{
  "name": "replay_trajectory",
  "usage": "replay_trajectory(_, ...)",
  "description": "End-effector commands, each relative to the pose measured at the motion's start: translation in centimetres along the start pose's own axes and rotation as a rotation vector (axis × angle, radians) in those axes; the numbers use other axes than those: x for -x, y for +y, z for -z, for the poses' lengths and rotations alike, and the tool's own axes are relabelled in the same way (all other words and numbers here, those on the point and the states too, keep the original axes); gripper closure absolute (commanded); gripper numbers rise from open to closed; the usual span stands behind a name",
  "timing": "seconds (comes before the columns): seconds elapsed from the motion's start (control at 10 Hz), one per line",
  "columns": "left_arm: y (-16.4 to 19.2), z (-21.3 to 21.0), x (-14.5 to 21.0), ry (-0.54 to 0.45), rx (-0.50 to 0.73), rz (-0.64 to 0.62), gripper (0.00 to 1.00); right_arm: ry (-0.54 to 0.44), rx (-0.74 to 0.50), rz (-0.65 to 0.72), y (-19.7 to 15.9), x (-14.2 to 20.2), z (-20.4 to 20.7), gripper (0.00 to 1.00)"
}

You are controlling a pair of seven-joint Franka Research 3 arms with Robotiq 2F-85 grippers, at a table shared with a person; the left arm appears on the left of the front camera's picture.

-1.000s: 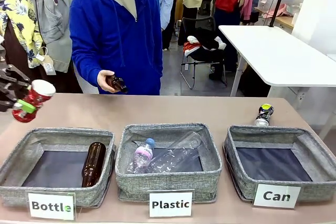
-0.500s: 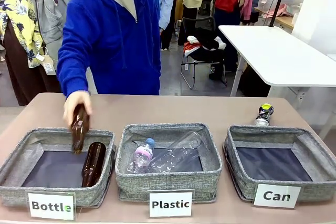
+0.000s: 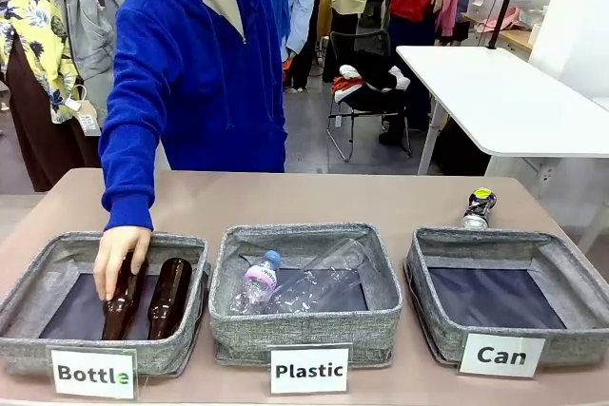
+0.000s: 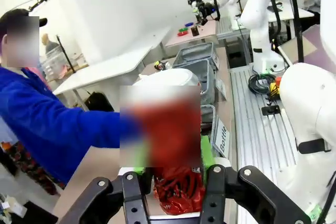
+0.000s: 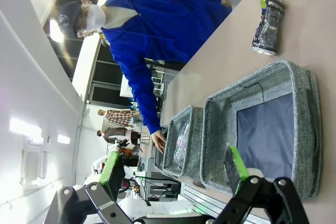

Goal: Sort the can waste into the basket.
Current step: Pick up the can waste from the table and place it in the right Fabric basket.

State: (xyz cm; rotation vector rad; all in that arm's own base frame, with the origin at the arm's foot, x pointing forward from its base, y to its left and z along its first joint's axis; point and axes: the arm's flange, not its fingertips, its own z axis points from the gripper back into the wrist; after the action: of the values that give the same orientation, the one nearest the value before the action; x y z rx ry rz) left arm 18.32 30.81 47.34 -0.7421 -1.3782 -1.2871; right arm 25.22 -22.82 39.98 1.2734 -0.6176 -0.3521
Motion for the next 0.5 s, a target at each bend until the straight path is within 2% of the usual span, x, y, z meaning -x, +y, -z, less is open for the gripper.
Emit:
replay_trajectory(0.0, 1.3, 1.4, -1.4, 0.024, 0.048, 0.023, 0.56, -0.02, -0.026, -0.024, 0.0, -0.2, 0.2, 0.0)
replay_trajectory(0.1, 2.4, 2.8, -3.0, 0.05, 0.086, 0.02, 0.56, -0.02, -0.026, -0.024, 0.0, -0.2, 0.2, 0.0)
replay_trajectory(0.3, 5.6, 8.6, -7.7, 0.142, 0.165, -0.03, 0.56, -0.02, -0.026, -0.024, 0.0, -0.2, 0.2, 0.0)
replay_trajectory(0.4, 7.2, 14.1, -10.7, 0.266, 0.173, -0.088, 0.56, -0.02, -0.026, -0.024, 0.0, -0.2, 0.2, 0.0)
